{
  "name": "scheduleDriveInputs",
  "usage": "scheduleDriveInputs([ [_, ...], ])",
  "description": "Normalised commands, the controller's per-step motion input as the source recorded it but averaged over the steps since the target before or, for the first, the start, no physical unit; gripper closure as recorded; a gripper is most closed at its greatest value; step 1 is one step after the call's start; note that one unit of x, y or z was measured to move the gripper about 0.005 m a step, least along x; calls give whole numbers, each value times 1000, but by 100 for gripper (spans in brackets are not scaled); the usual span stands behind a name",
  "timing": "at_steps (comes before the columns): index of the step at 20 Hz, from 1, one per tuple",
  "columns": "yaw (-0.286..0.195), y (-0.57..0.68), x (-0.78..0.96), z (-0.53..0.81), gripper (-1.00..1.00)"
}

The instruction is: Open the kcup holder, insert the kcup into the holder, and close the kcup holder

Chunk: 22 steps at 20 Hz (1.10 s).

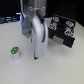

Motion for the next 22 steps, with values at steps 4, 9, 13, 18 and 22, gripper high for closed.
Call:
scheduleDriveInputs([
  [4, -244, -539, -336, -55, -100],
  [9, -249, -509, -444, -159, -100],
  [13, -253, -505, -460, -241, -100],
  [18, -261, -460, -407, -315, -100],
  [22, -269, -284, -77, -318, -100],
])
